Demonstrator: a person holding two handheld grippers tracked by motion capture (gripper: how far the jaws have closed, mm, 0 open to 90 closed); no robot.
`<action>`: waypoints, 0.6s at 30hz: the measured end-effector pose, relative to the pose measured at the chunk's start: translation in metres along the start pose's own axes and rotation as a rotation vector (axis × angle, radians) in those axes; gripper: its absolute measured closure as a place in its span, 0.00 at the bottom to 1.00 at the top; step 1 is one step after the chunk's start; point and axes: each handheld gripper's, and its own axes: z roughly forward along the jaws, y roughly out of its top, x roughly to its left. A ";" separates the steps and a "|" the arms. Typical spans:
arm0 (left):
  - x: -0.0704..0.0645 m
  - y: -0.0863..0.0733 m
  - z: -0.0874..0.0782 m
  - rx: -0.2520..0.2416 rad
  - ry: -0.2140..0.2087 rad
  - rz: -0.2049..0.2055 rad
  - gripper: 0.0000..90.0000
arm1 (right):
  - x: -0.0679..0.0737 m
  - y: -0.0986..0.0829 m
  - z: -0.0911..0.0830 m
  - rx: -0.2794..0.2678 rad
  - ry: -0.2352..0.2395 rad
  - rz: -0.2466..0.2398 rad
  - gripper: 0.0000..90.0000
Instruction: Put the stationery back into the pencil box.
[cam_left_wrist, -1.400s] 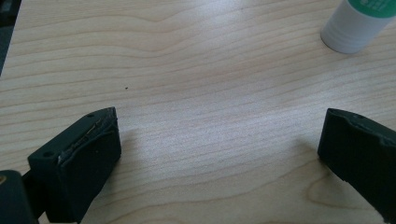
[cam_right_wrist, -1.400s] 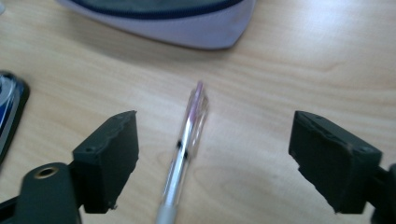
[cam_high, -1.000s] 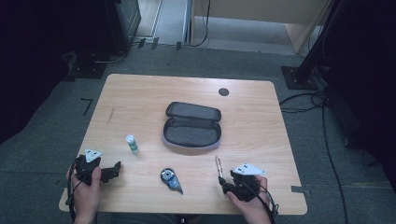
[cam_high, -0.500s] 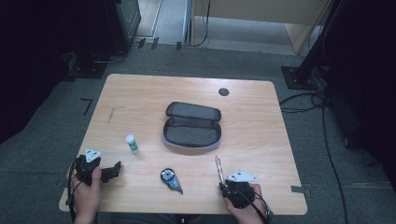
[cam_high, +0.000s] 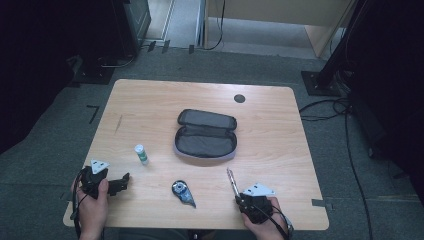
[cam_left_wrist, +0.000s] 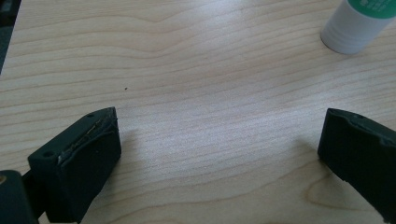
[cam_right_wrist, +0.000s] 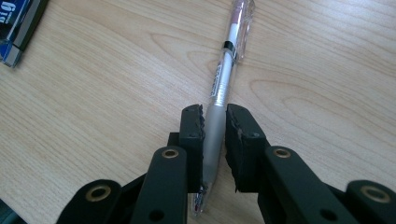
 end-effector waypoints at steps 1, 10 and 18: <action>0.000 0.000 0.000 0.000 0.000 0.000 0.00 | 0.001 0.000 0.000 -0.002 -0.007 0.006 0.86; 0.000 0.000 0.000 -0.002 0.001 0.000 0.00 | 0.010 0.001 0.002 0.000 -0.069 0.012 0.90; 0.000 0.000 0.000 -0.002 0.001 0.000 0.00 | 0.007 0.002 -0.002 -0.027 -0.032 -0.018 0.90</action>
